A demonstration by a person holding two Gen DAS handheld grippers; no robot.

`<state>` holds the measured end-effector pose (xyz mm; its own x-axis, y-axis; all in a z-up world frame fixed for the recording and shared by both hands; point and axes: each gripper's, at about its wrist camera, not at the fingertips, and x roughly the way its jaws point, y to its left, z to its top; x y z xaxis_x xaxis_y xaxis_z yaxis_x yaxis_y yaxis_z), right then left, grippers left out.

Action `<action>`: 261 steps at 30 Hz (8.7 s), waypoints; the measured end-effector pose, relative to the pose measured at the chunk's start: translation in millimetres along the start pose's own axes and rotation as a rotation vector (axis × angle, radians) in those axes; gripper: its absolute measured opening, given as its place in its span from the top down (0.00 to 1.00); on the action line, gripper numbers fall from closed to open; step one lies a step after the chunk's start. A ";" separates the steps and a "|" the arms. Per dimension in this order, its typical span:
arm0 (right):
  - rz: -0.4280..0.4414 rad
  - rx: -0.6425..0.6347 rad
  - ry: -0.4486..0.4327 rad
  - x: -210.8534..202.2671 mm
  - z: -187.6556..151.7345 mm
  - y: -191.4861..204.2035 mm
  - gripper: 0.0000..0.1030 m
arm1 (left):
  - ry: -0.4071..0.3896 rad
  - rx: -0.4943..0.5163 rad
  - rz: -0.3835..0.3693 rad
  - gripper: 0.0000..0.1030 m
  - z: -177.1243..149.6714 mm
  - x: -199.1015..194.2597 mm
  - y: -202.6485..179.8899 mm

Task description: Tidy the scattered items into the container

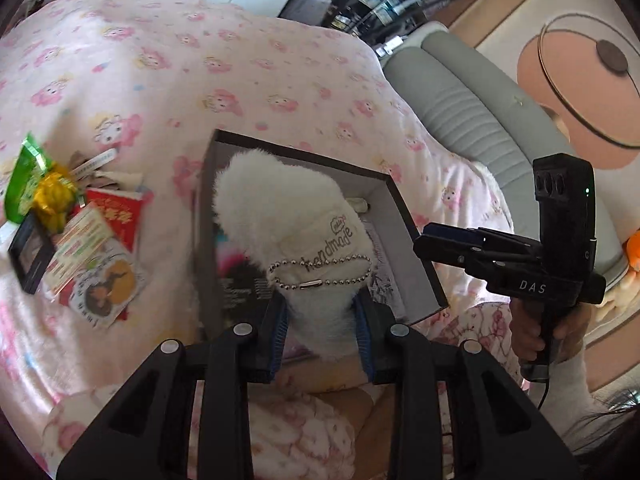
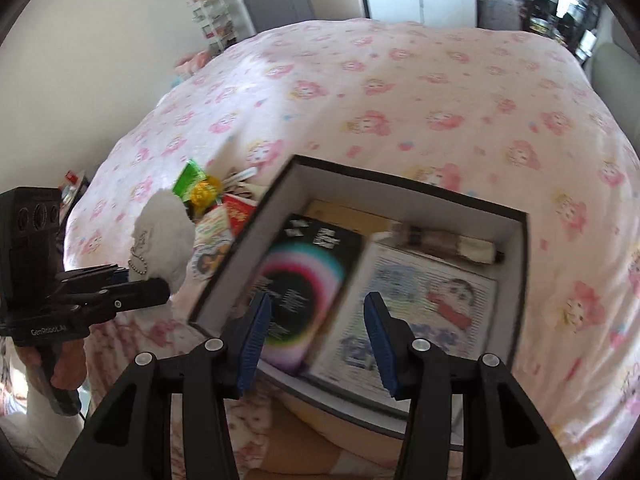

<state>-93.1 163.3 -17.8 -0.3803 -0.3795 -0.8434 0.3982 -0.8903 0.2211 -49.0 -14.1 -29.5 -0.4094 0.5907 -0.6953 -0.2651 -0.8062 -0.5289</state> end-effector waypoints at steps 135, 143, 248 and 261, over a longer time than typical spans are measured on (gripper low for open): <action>-0.034 0.285 0.153 136.6 -4.6 -88.6 0.70 | 0.279 -0.314 -0.129 0.53 22.6 162.3 51.7; -0.052 0.309 0.190 138.8 -14.8 -94.2 0.71 | 0.239 -0.274 -0.171 0.51 26.1 154.3 41.2; 0.165 0.432 0.150 114.4 -15.2 -63.5 0.70 | 0.249 -0.208 -0.011 0.52 76.8 200.3 7.8; 0.083 0.360 0.015 85.4 -7.7 -58.1 0.70 | 0.228 -0.178 0.049 0.69 58.9 149.4 10.1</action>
<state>-142.3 184.6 -106.5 -0.3460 -0.4525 -0.8219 0.1067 -0.8893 0.4447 -164.2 64.2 -110.1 -0.2058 0.5593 -0.8030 -0.0842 -0.8276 -0.5549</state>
